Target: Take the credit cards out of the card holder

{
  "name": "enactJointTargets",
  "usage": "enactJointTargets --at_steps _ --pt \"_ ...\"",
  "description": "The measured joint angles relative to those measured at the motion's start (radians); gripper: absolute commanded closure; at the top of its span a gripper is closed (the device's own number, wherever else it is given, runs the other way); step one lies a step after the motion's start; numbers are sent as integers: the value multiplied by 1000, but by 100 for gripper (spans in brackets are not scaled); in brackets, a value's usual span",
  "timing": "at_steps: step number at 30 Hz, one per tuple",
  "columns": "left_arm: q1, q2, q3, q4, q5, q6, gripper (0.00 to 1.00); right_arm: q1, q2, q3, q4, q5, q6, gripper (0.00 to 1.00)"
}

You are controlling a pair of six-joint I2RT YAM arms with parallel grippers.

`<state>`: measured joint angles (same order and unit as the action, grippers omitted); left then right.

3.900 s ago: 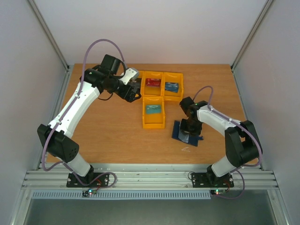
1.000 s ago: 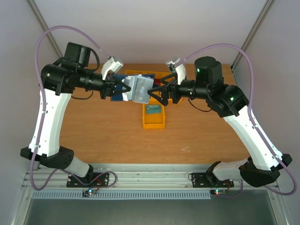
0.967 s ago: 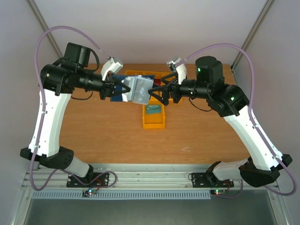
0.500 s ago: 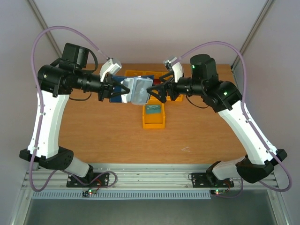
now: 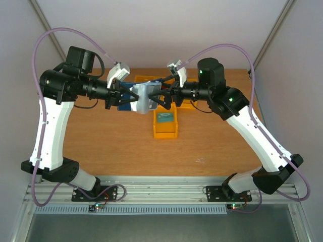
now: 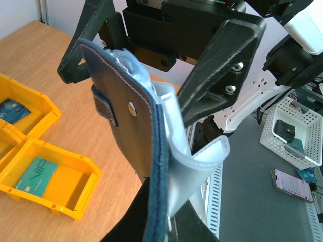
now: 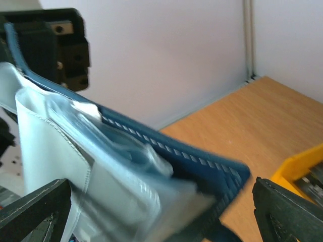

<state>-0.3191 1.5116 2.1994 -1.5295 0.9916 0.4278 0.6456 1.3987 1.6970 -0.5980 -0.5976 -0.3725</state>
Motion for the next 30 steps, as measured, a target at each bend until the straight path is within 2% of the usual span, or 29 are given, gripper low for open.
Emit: enactJointTargets --at_steps 8,12,17,23,26,27,28,30 --pt "0 0 0 0 7 0 100 5 16 -18 129 -104 44 2" --pt "0 0 0 1 6 -1 100 4 20 -28 164 -132 83 13" --pt "0 0 0 4 -1 -11 100 5 32 -28 173 -171 126 41" --pt "2 0 0 16 -43 -56 100 3 36 -27 172 -197 169 83" --pt "4 4 -1 23 -68 -82 100 2 36 -26 172 -206 180 98" --pt "5 6 -1 26 -71 -87 98 2 36 -24 170 -206 186 99" --pt "5 8 -3 31 -74 -92 90 2 36 -22 167 -203 189 99" --pt "5 8 -10 39 -77 -104 56 2 36 -16 152 -192 196 99"
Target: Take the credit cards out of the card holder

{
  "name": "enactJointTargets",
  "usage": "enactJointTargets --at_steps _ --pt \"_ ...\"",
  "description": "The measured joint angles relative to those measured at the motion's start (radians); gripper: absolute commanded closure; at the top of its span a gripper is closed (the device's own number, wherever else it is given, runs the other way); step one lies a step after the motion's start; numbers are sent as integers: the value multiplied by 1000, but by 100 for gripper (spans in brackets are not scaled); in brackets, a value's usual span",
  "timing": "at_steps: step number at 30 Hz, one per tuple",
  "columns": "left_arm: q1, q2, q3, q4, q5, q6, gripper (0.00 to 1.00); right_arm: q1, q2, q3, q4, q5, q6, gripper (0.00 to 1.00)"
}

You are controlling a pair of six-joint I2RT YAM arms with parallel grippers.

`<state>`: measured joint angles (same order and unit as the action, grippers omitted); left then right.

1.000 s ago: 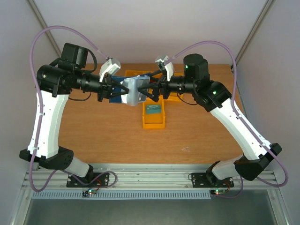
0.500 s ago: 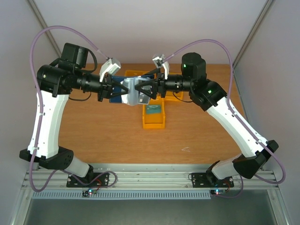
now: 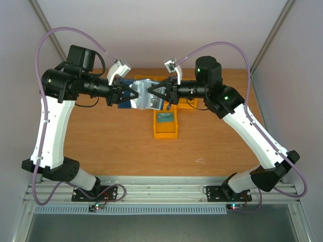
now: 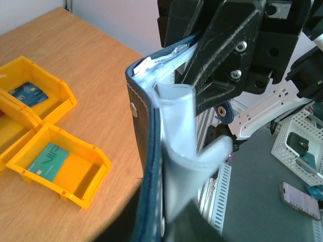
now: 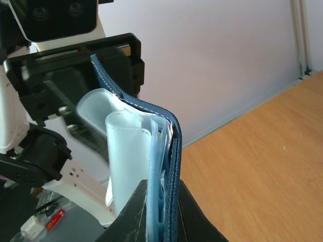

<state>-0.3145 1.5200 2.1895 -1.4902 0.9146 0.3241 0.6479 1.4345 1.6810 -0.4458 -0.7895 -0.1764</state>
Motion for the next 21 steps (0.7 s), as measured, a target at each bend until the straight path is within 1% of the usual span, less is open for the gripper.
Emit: enactJointTargets --at_steps 1,2,3,5,8,11,13,15,16,17,18,19,20,21 --pt "0 0 -1 2 0 -2 38 0 0 5 -12 9 1 99" --pt "0 0 -5 10 3 -5 27 2 0 11 -22 17 0 99" --pt "0 0 -6 13 6 -6 19 2 1 19 -37 29 0 99" --pt "0 0 -6 18 22 -5 11 4 2 36 -71 55 -1 99" --pt "-1 0 -12 24 50 -1 9 4 6 58 -105 84 0 99" --pt "-1 -2 -53 42 67 -5 12 4 15 75 -128 98 1 99" --pt "-4 -2 -87 63 49 -21 15 6 19 78 -137 104 2 99" --pt "-10 -2 -111 85 -1 -37 17 11 23 78 -150 116 0 99" --pt "-15 -2 -117 95 -31 -43 20 15 25 80 -154 121 -1 99" --pt "-22 -1 -118 103 -56 -49 26 21 28 82 -159 124 -2 99" --pt "-29 -1 -118 110 -74 -55 38 27 31 85 -162 125 -4 99" --pt "-33 -1 -118 113 -82 -64 54 31 32 87 -162 126 -5 99" --pt "-37 -1 -118 115 -85 -69 73 33 35 91 -166 127 -7 99" --pt "-41 -2 -118 118 -85 -70 89 33 36 92 -167 132 -8 99"
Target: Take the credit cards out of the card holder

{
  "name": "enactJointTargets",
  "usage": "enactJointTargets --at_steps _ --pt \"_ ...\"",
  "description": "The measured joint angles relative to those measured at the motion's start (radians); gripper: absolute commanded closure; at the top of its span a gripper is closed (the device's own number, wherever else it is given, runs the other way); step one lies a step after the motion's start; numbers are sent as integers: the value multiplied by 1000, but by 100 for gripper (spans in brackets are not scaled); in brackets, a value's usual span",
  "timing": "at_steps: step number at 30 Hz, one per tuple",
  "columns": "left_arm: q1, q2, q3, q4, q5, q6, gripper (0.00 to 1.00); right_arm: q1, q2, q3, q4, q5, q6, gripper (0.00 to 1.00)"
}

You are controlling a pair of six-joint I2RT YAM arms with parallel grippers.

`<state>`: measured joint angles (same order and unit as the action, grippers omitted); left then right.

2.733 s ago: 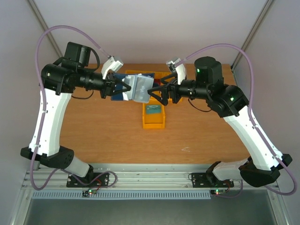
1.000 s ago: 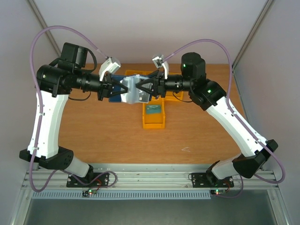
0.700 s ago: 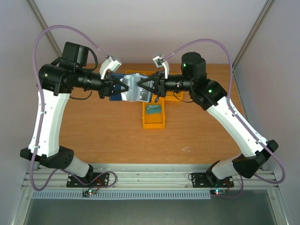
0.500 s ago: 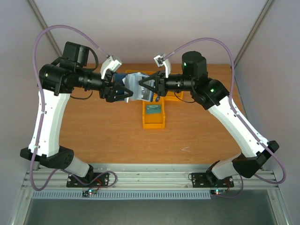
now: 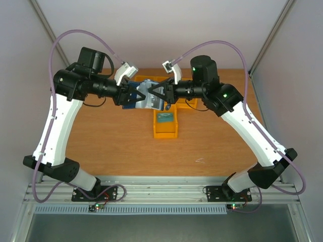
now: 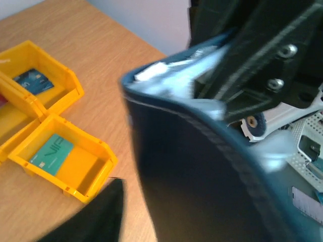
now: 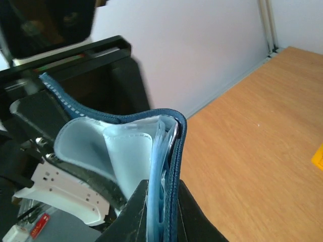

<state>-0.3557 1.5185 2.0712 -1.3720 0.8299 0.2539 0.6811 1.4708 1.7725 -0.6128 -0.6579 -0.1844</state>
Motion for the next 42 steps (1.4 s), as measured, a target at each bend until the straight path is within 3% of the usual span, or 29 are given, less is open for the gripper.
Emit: enactJointTargets --at_steps 1,2,5,7,11,16,24,26,30,33,35,37,40,42 --pt "-3 0 0 1 5 -2 98 -1 0 0 -3 9 -3 99" --pt "-5 -1 0 1 8 -2 100 -4 1 0 -7 15 -6 98" --pt "-4 -6 0 2 0 5 100 -20 -6 -10 -11 1 -10 63" --pt "-3 -7 1 0 -3 9 100 -30 -16 -22 -5 -30 -13 46" --pt "8 -7 4 -8 13 16 100 -68 -63 -66 0 -63 -45 27" --pt "21 -7 21 -32 87 47 100 -138 -116 -135 0 -120 -53 14" --pt "24 -7 31 -78 188 106 100 -145 -112 -160 3 -222 -64 8" --pt "25 -7 41 -91 204 122 100 -146 -106 -160 4 -244 -68 16" --pt "27 -7 55 -107 225 152 100 -150 -90 -160 29 -327 -51 67" --pt "30 -7 57 -115 230 163 100 -149 -78 -161 57 -397 -26 96" --pt "32 -7 57 -116 225 164 100 -149 -77 -163 76 -429 -13 99" --pt "36 -7 57 -112 217 157 91 -149 -79 -165 94 -448 3 99" --pt "35 -7 52 -89 177 130 48 -150 -79 -169 95 -434 5 99" --pt "35 -10 35 -57 101 92 38 -150 -79 -169 79 -400 2 99"
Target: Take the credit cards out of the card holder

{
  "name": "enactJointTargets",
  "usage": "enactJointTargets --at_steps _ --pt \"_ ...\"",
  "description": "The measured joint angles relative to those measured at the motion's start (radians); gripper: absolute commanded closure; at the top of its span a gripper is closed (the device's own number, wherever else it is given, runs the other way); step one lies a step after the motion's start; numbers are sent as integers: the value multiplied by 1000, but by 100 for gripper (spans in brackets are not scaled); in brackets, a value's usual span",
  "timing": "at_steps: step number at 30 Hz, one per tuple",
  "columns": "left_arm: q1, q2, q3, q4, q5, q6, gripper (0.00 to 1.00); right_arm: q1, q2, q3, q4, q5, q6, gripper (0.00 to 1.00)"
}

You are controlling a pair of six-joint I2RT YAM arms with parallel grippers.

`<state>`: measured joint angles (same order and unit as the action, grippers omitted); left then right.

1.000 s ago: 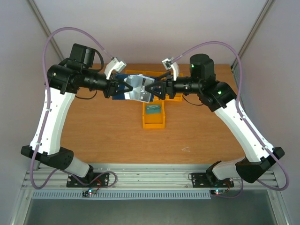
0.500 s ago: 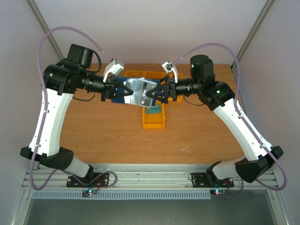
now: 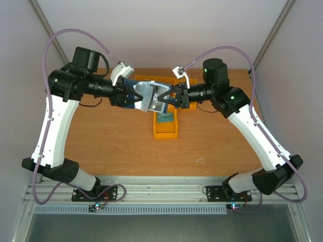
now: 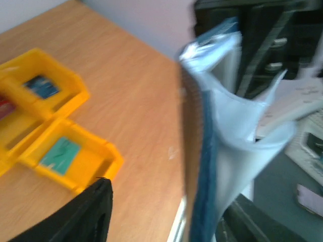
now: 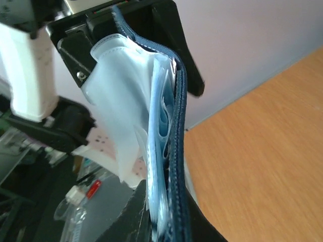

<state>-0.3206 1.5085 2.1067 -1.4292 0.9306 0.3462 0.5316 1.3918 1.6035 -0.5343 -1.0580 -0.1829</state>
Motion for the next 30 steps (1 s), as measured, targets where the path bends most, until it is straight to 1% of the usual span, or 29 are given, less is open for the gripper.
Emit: enactJointTargets --at_steps 3,4,5,7,9,10,12,14,15,17,19,21,24,27,30 --pt "3 -5 -43 52 -181 -55 31 0 4 24 -92 119 -12 99" --pt "3 -9 -71 77 -274 -77 29 1 13 51 -152 188 -12 99" --pt "4 -10 -89 90 -337 -85 28 1 26 80 -203 257 -13 99" --pt "6 -11 -137 124 -480 -105 27 2 77 183 -348 452 1 99" --pt "9 -11 -172 143 -575 -113 28 9 137 272 -468 651 14 99" --pt "11 -11 -179 146 -597 -114 29 14 165 305 -523 755 21 99" --pt "13 -11 -183 150 -611 -113 36 35 214 346 -615 915 29 99" --pt "12 -14 -183 151 -582 -109 44 75 264 380 -696 1038 35 99" --pt "11 -16 -183 149 -541 -98 49 96 299 404 -740 1094 38 99" --pt "8 -20 -190 150 -447 -100 59 131 317 415 -756 1110 42 99" --pt "-3 -29 -212 151 -332 -104 64 161 339 436 -765 1107 47 99" --pt "-23 -31 -232 154 -234 -126 64 183 352 456 -759 1073 47 99" --pt "-41 -31 -252 174 -135 -169 62 196 351 463 -731 978 45 99" --pt "-43 -30 -264 216 -58 -235 61 198 348 463 -689 868 38 99" --pt "-40 -29 -279 254 -18 -302 62 198 333 450 -641 775 28 99"
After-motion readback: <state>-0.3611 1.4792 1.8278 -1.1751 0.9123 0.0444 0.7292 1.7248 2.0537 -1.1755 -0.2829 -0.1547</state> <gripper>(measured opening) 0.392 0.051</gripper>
